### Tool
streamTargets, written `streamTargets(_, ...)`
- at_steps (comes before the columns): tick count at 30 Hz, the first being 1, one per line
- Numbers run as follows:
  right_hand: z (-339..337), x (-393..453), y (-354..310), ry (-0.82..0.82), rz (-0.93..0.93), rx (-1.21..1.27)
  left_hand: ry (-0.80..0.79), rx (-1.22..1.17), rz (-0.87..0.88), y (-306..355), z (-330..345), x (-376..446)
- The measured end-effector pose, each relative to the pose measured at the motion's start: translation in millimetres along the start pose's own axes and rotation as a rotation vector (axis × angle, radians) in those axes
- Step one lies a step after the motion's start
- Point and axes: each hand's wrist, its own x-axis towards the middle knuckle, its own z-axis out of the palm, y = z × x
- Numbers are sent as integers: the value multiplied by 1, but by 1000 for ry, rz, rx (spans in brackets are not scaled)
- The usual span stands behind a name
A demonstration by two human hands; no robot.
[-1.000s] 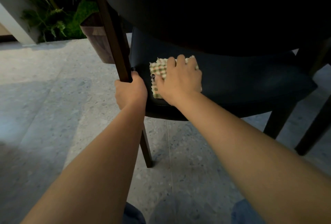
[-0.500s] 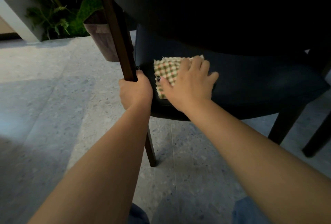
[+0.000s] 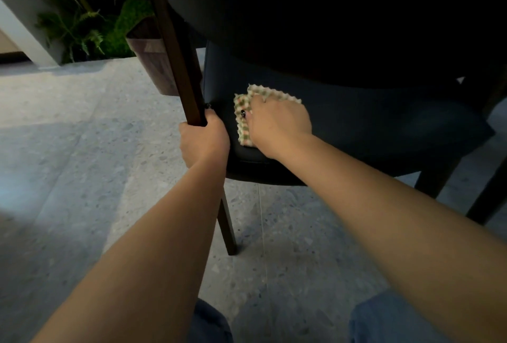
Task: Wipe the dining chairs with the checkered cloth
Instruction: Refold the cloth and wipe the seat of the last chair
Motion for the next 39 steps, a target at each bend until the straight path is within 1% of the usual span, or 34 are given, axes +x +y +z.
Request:
streamTargets(5,-4,-19,23,-26,-23,11,-12,-25,-2,-1,0,1)
streamTargets(8,-11,-32,51,-57,13,-58,-13,-33,2,-4,2,3)
streamTargets(11,-22,-31,76,-102,175,-119,-3,-37,3,-3,2,3)
streamTargets(12,-25,-28,81,-121,246,-91,-1,-36,1,-3,2,4)
streamTargets(14,-29,-16,78,-65,392,95,-5,-33,6,-5,2,3)
streamTargets(15,-29,-7,68,25,419,181,-10,-29,8,-5,2,2)
streamTargets(17,-25,15,37,224,332,254,-15,-28,13,-3,1,2)
streamTargets(18,-23,25,17,247,270,280,-10,-25,17,-2,0,2)
streamTargets(19,-18,32,-2,214,211,280,-2,-14,19,-1,0,2)
streamTargets(21,-2,44,-25,98,119,203,11,5,24,-1,0,2)
streamTargets(23,7,47,-29,33,87,142,5,-5,23,0,1,2)
streamTargets(26,4,45,-15,-28,76,103,4,-12,16,-1,1,4)
streamTargets(29,-3,34,8,-69,126,92,-11,-21,6,-3,2,5)
streamTargets(36,-9,6,56,-28,146,51,-33,-44,0,-4,1,5)
streamTargets(39,-13,-10,92,5,237,96,-37,-47,-6,-4,0,5)
